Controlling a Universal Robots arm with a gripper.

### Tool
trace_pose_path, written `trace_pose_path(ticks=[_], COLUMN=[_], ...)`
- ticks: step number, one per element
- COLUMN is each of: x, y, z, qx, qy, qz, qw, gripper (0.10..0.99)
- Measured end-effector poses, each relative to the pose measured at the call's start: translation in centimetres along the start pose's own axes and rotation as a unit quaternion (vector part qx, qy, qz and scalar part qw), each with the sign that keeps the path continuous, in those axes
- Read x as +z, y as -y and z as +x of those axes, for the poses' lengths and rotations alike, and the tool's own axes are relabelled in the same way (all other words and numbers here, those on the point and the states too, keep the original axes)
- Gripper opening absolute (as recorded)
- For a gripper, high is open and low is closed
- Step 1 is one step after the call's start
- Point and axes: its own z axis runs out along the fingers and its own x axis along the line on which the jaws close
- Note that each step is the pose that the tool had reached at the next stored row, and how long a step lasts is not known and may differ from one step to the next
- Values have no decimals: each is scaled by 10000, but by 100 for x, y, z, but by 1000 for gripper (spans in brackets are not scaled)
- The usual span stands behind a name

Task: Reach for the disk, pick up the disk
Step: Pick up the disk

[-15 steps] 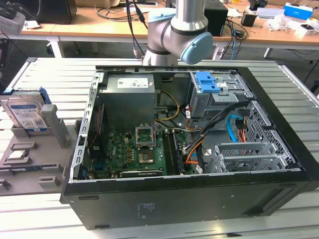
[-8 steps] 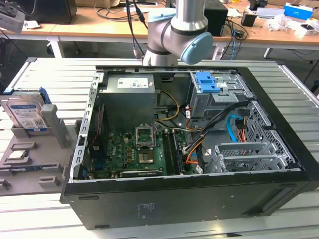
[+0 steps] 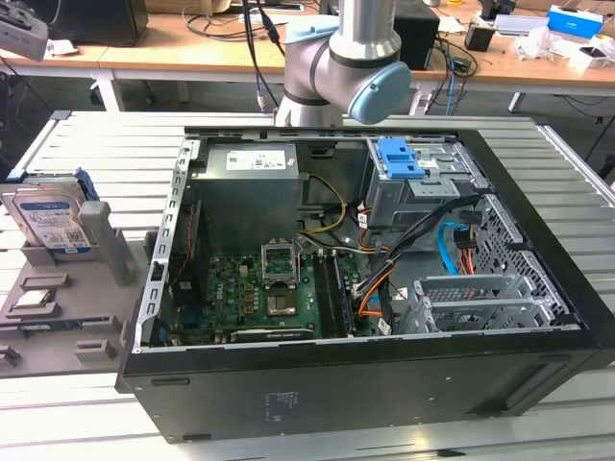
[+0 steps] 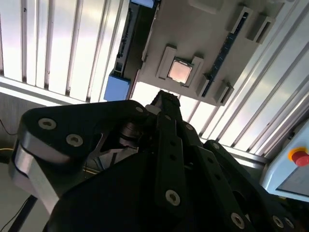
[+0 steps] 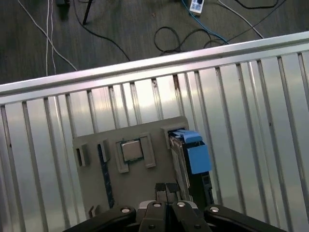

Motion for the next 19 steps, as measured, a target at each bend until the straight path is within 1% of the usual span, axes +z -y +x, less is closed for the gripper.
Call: trace_pose_path(ticks=[2, 4, 9, 16, 17, 18, 19], x=[0, 0, 0, 0, 0, 0, 0], y=[0, 0, 0, 0, 0, 0, 0], z=[0, 0, 0, 0, 0, 0, 0], qx=[-93, -245, -450, -484, -487, -489, -491], qy=[-4, -9, -17, -18, -18, -18, -19], qz=[0, 0, 0, 0, 0, 0, 0], qw=[10000, 9997, 9990, 9988, 9988, 9988, 9988], gripper=[106, 106, 106, 106, 114, 235, 235])
